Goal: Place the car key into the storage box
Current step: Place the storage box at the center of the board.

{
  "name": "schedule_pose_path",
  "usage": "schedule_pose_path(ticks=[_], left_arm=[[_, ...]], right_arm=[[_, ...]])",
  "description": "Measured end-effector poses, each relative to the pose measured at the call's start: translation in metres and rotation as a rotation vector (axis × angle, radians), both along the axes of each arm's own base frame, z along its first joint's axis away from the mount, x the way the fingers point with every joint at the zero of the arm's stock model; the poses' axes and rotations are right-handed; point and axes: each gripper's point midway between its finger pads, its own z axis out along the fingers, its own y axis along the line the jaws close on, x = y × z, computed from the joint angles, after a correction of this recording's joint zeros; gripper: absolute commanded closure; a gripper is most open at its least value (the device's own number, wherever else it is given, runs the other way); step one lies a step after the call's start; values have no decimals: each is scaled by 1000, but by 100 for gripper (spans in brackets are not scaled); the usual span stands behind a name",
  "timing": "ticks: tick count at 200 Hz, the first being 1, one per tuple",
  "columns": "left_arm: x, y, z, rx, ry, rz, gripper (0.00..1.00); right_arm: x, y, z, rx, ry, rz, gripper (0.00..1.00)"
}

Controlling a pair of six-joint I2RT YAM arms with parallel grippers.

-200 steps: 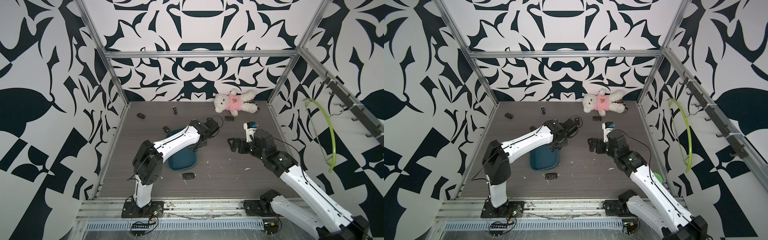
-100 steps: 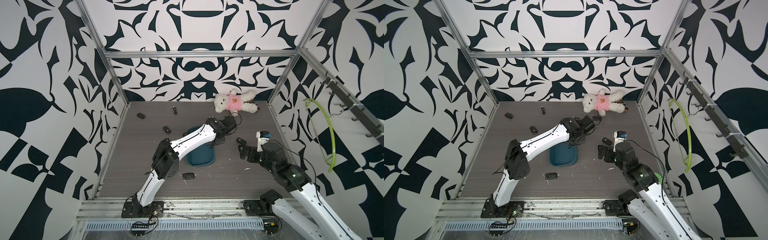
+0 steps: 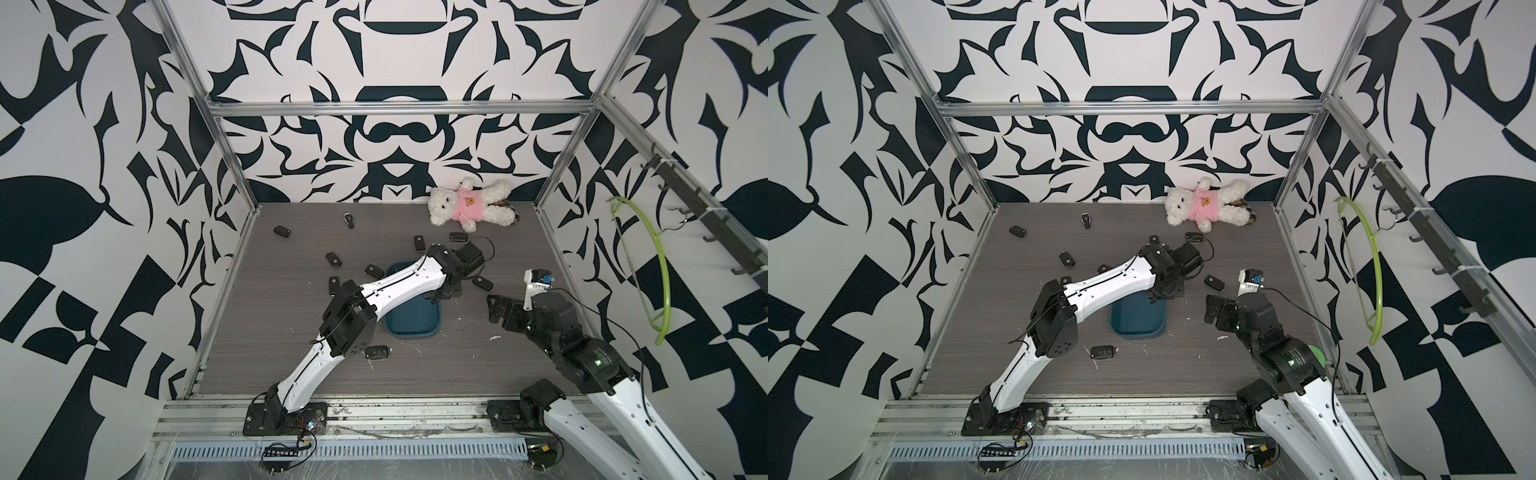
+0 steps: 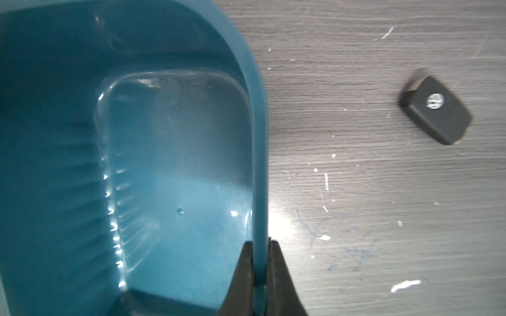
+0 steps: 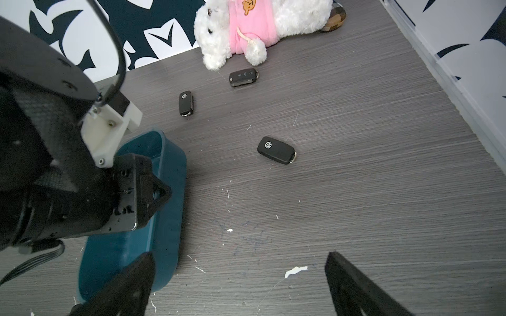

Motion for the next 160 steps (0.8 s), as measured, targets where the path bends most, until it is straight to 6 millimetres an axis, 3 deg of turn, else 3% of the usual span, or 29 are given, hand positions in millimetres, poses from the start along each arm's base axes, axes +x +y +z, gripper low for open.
schedule_pose_path(ticks=[21,54,73,84,113,137,160], left_arm=[[5,8,-5,19,3,7,100],[9,18,-18,55,15,9,87],[11,16,-23,57,16,3,85],[13,13,-27,56,17,-3,75],[15,4,-37,42,26,-5,66],[19,2,-35,26,20,-7,61],[22,0,-27,-18,7,-4,48]], right_arm=[[0,0,-5,-2,10,-2,0],[1,1,-14,-10,38,-3,0],[1,1,-16,-12,45,-1,0],[1,2,-16,-10,44,0,0],[3,3,-17,-10,47,3,0],[5,4,-20,-15,59,3,0],[8,5,-25,-26,81,3,0]])
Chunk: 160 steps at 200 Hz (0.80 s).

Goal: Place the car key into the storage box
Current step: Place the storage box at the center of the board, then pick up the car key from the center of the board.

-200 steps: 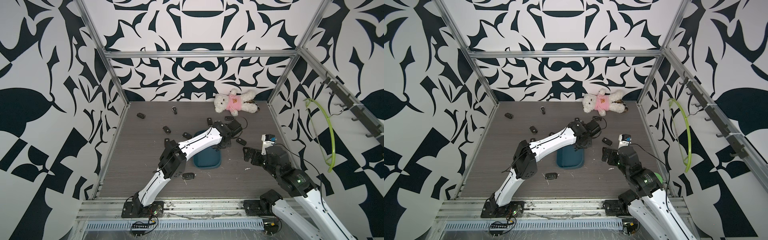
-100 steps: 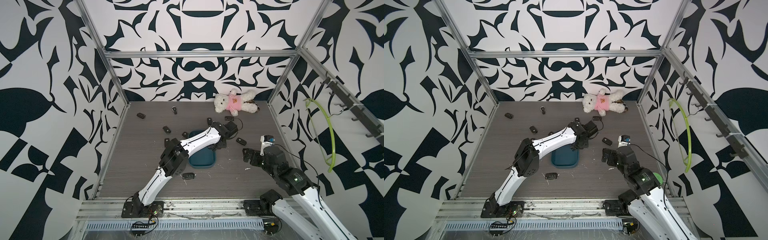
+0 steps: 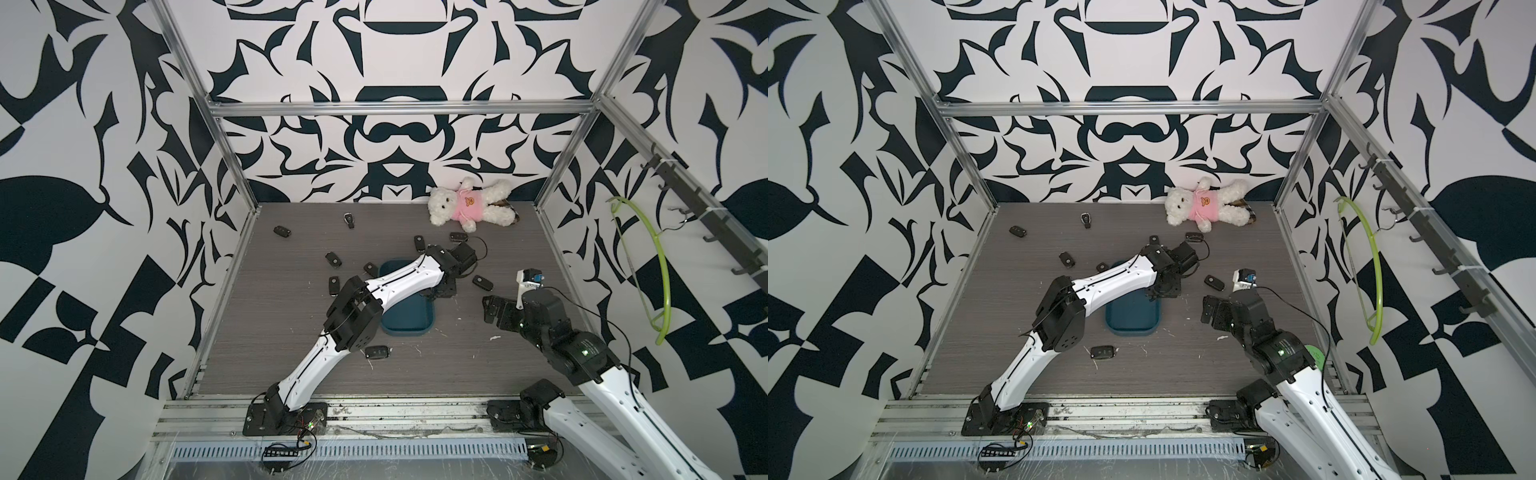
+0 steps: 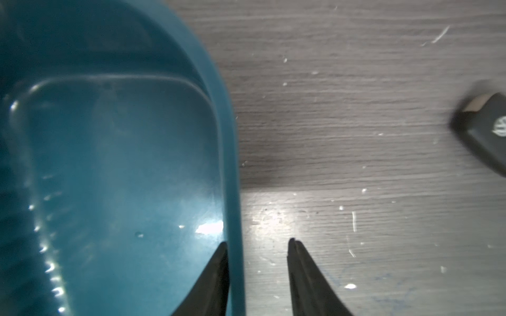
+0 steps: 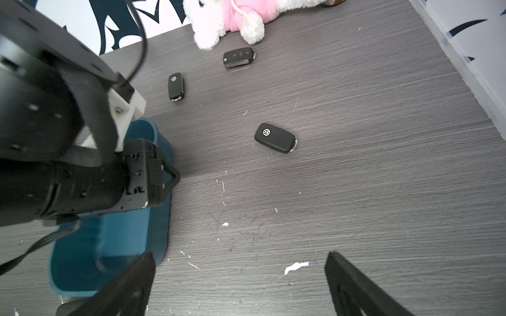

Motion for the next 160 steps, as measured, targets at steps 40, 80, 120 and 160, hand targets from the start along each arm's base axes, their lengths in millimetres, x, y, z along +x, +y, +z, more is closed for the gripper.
schedule_pose_path(ticks=[40,80,120,160], left_arm=[[5,21,52,-107,-79,12,7],[11,52,112,-211,-210,22,1],[18,94,119,-244,-231,51,1],[21,126,117,-239,-259,46,1]], right_arm=[[13,-1,-17,-64,75,-26,0],[44,-3,-21,-115,123,-61,0],[92,-17,-38,-98,197,-132,0],[135,-32,-74,-80,316,-167,0]])
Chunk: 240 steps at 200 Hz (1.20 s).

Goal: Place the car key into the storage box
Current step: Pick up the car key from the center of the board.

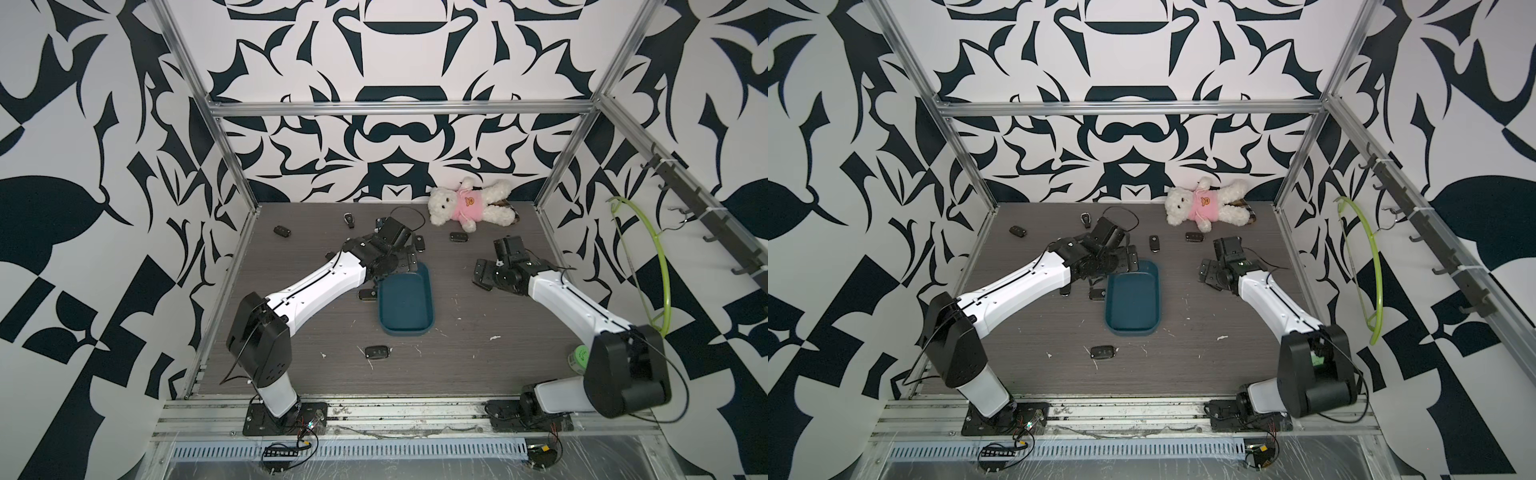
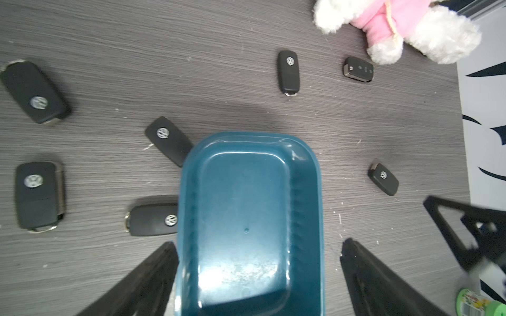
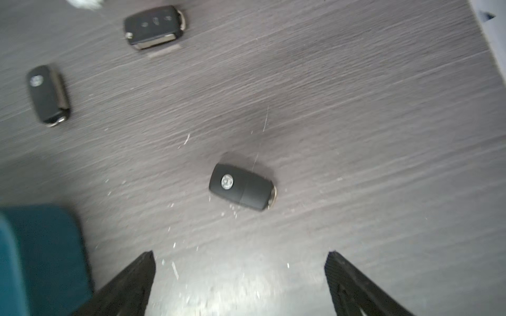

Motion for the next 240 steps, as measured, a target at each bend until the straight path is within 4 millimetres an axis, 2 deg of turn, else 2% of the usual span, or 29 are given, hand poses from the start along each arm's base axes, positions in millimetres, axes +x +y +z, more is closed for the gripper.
schedule_pose_path(ticks=[35,56,85,102,139,190,240], left_arm=[[3,5,14,-26,-32,-20,1],[4,6,20,-36,-53,-28,1],[3,6,23,-35,-62,-42,1],[3,6,22,-34,-62,-42,1],[1,10,18,-28,-55,-40,1],[2,10,18,-28,-56,-39,1],[1,9,18,-30,-53,-41,1]], right_arm=[[36,0,-29,38,63,13,0],[53,7,-49,74,102,38,1],[63,19,-75,116,158,84,5],[69,25,-71,143,145,103,5],[63,28,-72,154,154,130,11],[32,25,-75,125,204,143,12],[21,26,-80,12,242,161,26]])
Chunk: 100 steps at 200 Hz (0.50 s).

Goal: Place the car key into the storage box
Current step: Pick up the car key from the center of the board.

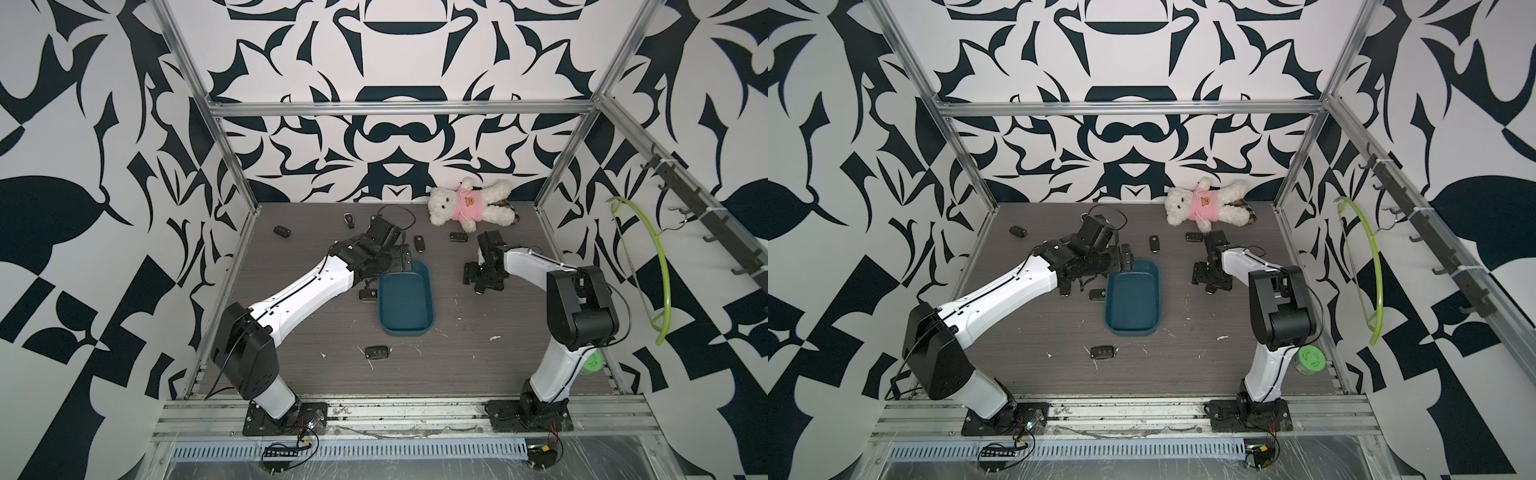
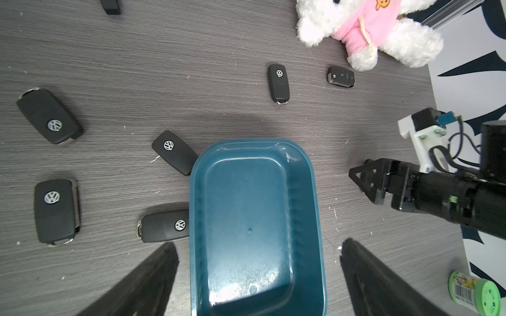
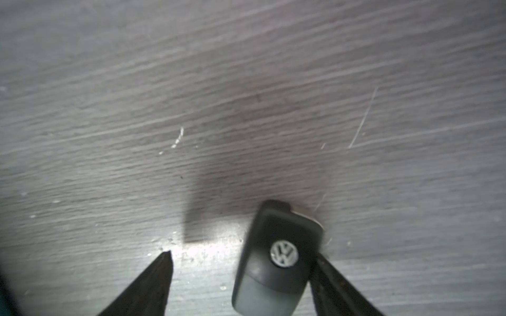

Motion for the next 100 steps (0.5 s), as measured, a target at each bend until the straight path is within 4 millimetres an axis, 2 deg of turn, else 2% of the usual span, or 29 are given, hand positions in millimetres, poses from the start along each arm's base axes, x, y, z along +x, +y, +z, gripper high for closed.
schedule_pose_path(ticks=[46,78,100], left_arm=[[-1,-1,0,-3,4,-3,1],[-1,-1,0,-4,3,-3,1],[-1,0,1,-6,1,-3,1]], right_arm=[[1,-4,-3,-49,3,-15,35],[1,-4,-3,-52,0,-21,37],[1,-2,-3,-48,-2,-23,46]])
